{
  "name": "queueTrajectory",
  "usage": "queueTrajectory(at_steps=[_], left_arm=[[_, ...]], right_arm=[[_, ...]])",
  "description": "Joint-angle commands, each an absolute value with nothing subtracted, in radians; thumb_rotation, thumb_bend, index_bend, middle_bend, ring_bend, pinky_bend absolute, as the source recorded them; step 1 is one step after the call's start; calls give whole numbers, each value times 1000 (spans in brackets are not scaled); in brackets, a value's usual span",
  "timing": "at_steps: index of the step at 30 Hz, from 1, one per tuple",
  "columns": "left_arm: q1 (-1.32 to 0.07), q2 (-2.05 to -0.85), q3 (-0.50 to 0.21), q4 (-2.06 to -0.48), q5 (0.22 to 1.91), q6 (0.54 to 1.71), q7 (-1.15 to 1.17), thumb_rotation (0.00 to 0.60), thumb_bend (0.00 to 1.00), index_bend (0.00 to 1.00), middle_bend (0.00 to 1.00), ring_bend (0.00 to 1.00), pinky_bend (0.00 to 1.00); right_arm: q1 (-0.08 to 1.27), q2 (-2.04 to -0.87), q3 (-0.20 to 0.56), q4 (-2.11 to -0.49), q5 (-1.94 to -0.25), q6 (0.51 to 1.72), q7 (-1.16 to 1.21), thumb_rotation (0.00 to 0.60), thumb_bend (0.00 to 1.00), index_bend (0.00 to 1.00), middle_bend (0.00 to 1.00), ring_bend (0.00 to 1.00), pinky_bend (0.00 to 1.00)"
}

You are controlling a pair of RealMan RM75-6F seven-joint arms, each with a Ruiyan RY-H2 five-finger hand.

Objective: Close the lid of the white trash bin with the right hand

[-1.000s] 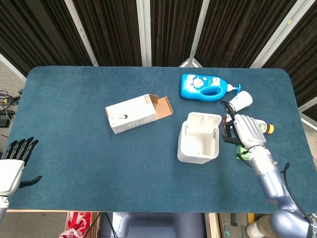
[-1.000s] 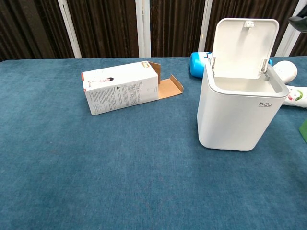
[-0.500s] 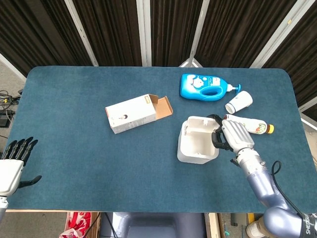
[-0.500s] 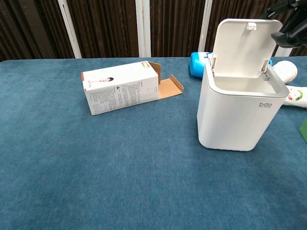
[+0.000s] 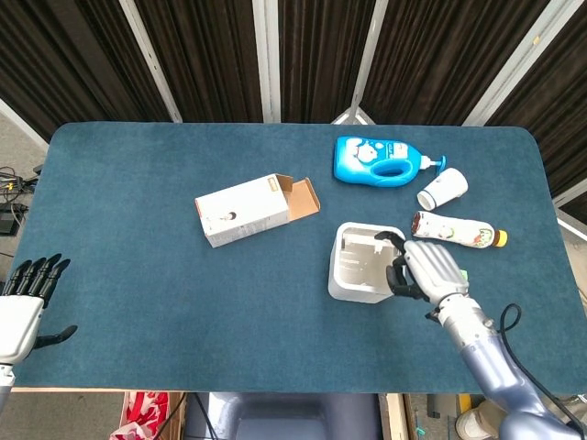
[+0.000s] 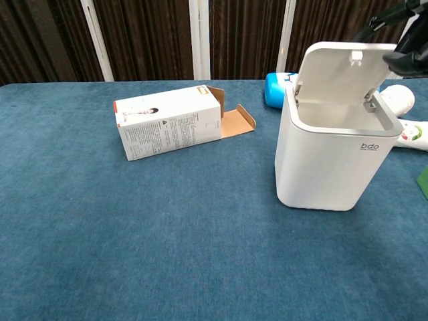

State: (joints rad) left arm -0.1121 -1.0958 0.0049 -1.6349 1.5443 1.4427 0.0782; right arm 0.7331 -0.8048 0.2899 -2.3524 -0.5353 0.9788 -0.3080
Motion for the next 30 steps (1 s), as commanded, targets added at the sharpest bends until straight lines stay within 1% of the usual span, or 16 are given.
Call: queueTrajectory(at_steps=[1,7,12,14,18,24,30], left_arm=[[-112,-1096,5,-1635,1545,1444,78,600,0,0,0,0,0],[-111,-1096,6,-1634,1547,1445,78,600,0,0,0,0,0],[-112,-1095,5,-1634,1544,1443,76,600,0,0,0,0,0],[-112,-1095,6,-1634,1545,1442,75,600,0,0,0,0,0],[-113,-1095,6,-1634,1545,1441,75,600,0,0,0,0,0],[-113,-1095,6,-1634,1544,1439,77,600,0,0,0,0,0],[-113,-1095,6,-1634,1543,1439,77,600,0,0,0,0,0]], right_arm=[[730,-788,269,-2356,-568,937,-294,600,650,228,806,867,832],[723,-804,223,-2356,-622,906,-285,600,650,226,805,867,832],[722,-833,191,-2356,-649,921,-295,600,650,222,805,868,832],[722,-846,177,-2356,-659,927,-302,600,650,207,805,868,832],[723,-871,155,-2356,-675,941,-311,600,650,137,805,867,832],[728,-898,132,-2356,-678,967,-326,600,650,108,806,868,832],[739,-913,108,-2356,-658,986,-349,600,650,107,806,867,832]])
